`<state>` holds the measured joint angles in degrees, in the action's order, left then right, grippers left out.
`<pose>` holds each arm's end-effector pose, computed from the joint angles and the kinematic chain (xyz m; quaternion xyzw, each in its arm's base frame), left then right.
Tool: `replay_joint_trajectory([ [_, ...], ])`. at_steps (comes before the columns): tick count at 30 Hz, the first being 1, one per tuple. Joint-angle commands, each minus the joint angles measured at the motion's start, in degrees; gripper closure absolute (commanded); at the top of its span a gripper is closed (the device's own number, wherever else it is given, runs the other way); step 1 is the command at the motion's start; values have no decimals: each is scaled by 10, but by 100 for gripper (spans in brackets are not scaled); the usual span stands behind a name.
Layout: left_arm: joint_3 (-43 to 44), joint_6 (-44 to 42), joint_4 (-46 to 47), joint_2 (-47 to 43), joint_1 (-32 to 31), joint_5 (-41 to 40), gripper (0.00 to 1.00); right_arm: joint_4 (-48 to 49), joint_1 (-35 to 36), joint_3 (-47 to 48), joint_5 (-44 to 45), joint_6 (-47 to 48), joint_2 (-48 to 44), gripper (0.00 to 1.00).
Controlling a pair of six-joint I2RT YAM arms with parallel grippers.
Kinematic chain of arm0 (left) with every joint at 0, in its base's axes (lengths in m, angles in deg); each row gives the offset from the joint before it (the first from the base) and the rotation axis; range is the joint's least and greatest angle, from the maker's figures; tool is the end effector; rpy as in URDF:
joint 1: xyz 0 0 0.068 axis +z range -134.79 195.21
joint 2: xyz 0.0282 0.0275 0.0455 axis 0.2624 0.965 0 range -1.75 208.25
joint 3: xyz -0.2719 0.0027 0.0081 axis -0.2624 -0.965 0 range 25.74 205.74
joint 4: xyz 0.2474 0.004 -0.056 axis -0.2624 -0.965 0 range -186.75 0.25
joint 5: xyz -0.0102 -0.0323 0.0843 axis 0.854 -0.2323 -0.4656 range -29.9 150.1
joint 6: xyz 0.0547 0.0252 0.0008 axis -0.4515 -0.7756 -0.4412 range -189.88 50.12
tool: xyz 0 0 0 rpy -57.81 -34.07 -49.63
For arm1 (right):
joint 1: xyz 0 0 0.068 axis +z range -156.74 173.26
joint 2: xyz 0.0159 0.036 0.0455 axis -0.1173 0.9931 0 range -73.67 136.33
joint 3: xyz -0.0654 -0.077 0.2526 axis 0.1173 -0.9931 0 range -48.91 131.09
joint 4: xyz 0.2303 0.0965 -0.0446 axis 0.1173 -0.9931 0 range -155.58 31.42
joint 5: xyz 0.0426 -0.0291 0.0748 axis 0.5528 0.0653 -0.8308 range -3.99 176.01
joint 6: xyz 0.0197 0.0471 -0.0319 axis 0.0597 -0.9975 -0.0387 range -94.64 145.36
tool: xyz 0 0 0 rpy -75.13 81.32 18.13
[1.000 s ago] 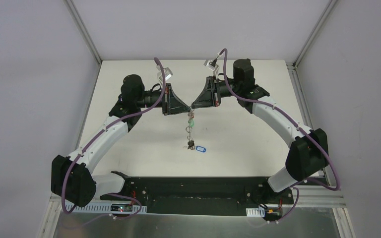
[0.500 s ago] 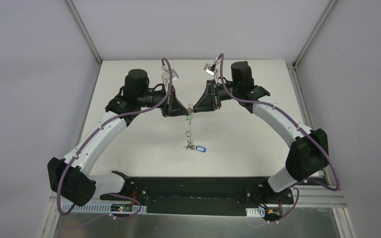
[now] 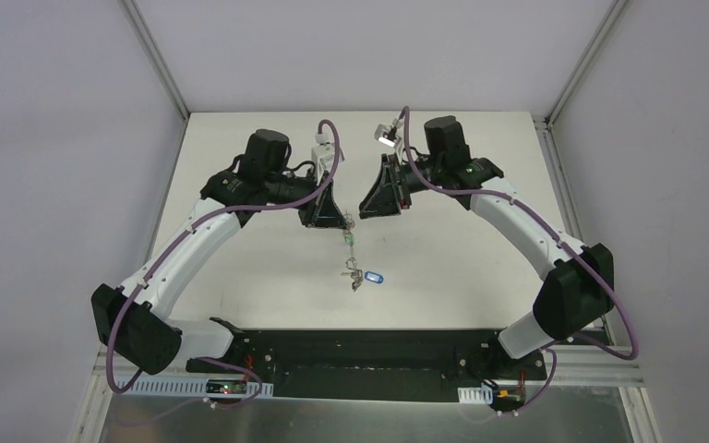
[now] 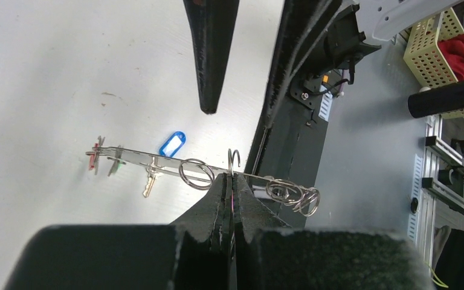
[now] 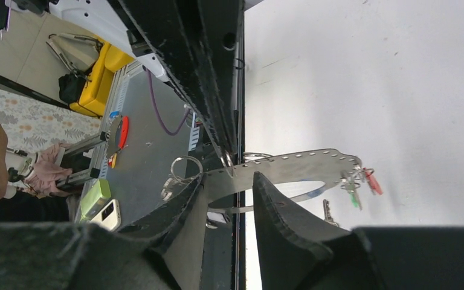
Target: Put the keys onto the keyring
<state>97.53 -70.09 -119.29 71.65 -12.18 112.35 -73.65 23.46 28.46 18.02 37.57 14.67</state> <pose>0.2234 -0.1553 0.3667 0.3966 0.7078 -0.4765 0.3385 0.2710 0.2055 0.3507 -0.5304 0.5485 0.5371 0.3596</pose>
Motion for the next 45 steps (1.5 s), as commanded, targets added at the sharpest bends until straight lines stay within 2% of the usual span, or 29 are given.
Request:
replay_joint_trajectory([
  [1, 34, -18, -7, 3, -6, 6, 100, -29, 16, 30, -14, 45, -21, 64],
  [18, 1, 28, 54, -5, -7, 48, 100, -61, 46, 46, 8, 78, -1, 65],
  [21, -1, 29, 56, -5, -7, 46, 100, -62, 48, 48, 7, 77, 2, 73],
  [25, -2, 34, 65, -3, -7, 45, 100, -58, 48, 49, 8, 69, 4, 98],
  [26, -3, 37, 70, -3, -7, 45, 100, -56, 48, 49, 8, 66, 4, 100],
  [29, -14, 64, 103, -8, -1, 53, 100, -35, 43, 48, 5, 37, 5, 100],
  [32, -54, 132, 210, -21, 13, 69, 100, 29, 32, 36, -14, -26, 6, 100],
  [36, -107, 214, 332, -36, 30, 85, 91, 90, 20, 19, -26, -89, 7, 100],
  [41, -112, 233, 354, -39, 34, 90, 84, 129, 12, 4, -26, -120, 5, 100],
  [45, -117, 246, 370, -39, 34, 93, 83, 131, 8, 2, -21, -120, 3, 100],
])
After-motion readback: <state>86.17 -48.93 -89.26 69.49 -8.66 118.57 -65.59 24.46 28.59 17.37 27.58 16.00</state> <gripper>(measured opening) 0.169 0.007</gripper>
